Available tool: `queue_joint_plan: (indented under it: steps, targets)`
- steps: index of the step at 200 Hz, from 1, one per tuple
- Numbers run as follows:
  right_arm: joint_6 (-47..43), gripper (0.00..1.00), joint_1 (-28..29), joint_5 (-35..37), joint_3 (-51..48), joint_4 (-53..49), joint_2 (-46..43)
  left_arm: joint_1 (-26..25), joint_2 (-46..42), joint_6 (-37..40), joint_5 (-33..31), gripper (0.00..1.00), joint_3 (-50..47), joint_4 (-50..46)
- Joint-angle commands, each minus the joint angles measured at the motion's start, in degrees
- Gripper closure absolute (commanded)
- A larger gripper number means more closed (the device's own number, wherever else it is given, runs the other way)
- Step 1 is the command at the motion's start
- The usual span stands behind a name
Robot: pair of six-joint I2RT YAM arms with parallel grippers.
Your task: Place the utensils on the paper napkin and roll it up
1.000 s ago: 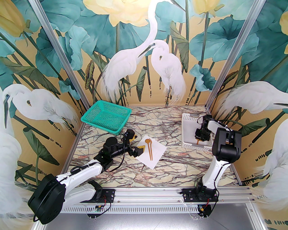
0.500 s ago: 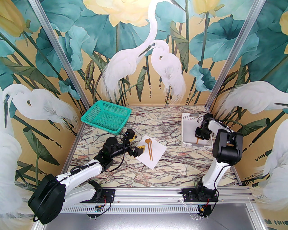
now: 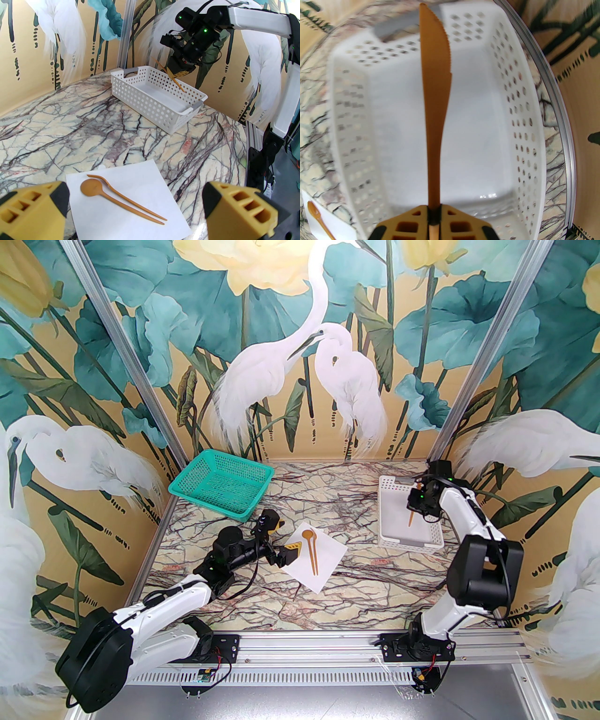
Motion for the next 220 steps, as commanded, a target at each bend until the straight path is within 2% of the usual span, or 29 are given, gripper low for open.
queue_joint_plan:
  steps: [1,25,51,74,105,125,171,220]
  targets:
    - [0.9,0.87,3.2,-0.6,1.6,-2.6,-4.3,-0.2,-2.1,1.3,-2.7,0.01,0.1,-0.3]
    - [1.8,0.87,8.8,-0.2,1.3,-3.5,-7.8,-0.2,-4.7,3.2,-4.1,0.01,0.8,-2.0]
    - [3.7,0.87,15.5,0.1,0.3,-3.7,-10.9,-0.2,-7.9,2.6,-8.9,0.01,0.9,-3.2]
    - [6.1,0.87,21.5,-1.5,-1.0,-3.3,-13.0,-0.2,-9.5,-3.2,-12.8,0.01,0.5,-3.0]
    - [10.1,0.87,28.6,-6.0,-4.0,-0.6,-14.6,-0.2,-11.2,-16.9,-19.3,0.01,-2.1,-2.8]
    - [11.6,0.87,32.8,-5.9,-5.5,0.9,-14.6,-0.2,-12.3,-23.8,-22.1,0.01,-4.9,-3.3]
    - [13.2,0.87,41.3,-1.6,-9.1,5.6,-13.1,-0.2,-17.5,-31.2,-25.1,0.01,-10.8,-4.5]
    - [15.9,0.87,47.7,2.8,-10.3,7.5,-7.5,-0.2,-21.7,-31.4,-26.8,0.01,-12.8,-10.9]
